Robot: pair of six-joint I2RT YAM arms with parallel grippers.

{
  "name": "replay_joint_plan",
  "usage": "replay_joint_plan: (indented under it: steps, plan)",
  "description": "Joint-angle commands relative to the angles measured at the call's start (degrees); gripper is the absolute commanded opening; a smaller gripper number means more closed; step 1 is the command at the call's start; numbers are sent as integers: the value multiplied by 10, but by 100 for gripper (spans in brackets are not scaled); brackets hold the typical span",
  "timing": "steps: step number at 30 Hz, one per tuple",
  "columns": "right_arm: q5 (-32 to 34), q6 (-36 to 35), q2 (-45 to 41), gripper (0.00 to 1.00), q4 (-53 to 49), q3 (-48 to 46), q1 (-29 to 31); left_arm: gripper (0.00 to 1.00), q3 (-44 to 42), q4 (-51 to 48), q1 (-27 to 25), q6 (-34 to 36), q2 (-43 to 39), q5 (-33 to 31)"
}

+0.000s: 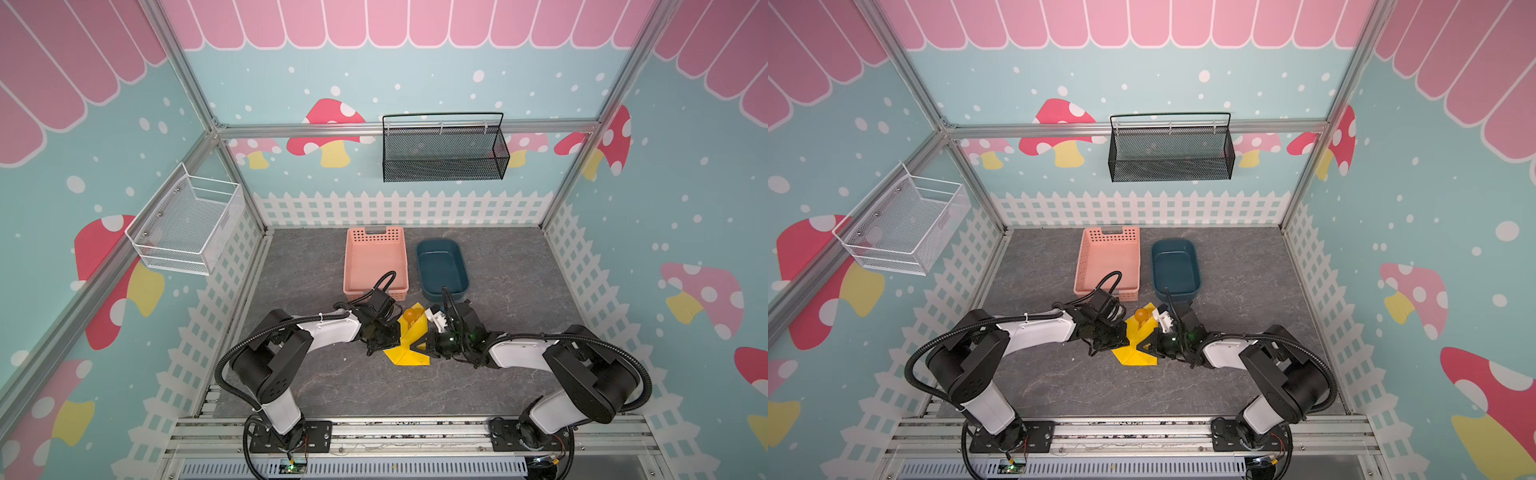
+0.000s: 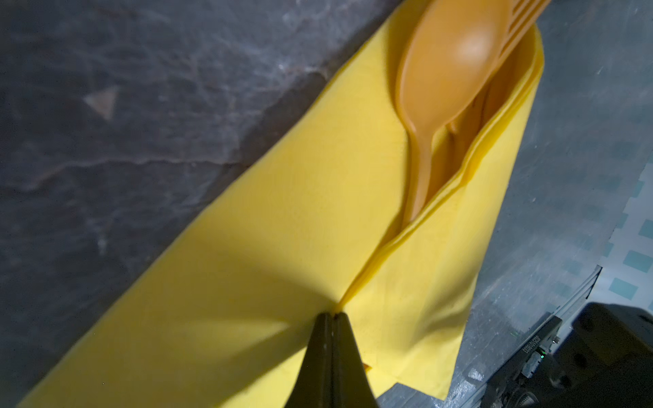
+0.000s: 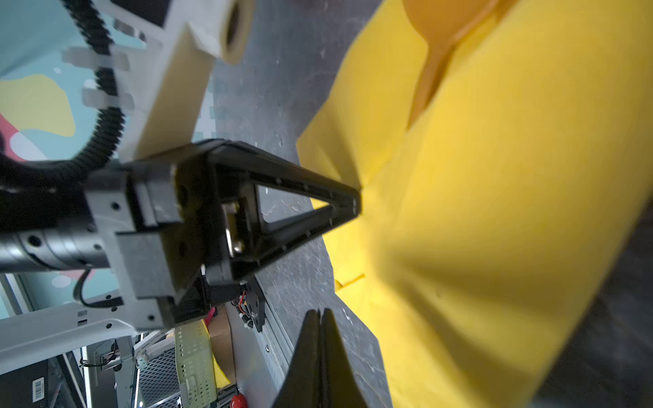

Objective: Place the utensils on the paper napkin and roll it up

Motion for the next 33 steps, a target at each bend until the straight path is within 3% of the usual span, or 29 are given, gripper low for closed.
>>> replay_joint_plan:
  steps: [1,8,23,33]
  plan:
    - [14,0,-35,0,-18,-24,-3,0,-10,-32,-4,-1,24,-16]
    - [41,4,-82,0,-33,-60,-10,0,-12,-33,-4,-2,15,-23]
    - [8,-18,7,0,3,-62,-12,0,-6,-38,-4,-1,11,-24]
    - [8,-13,12,0,17,-76,-16,0,23,-46,-17,7,-32,-35]
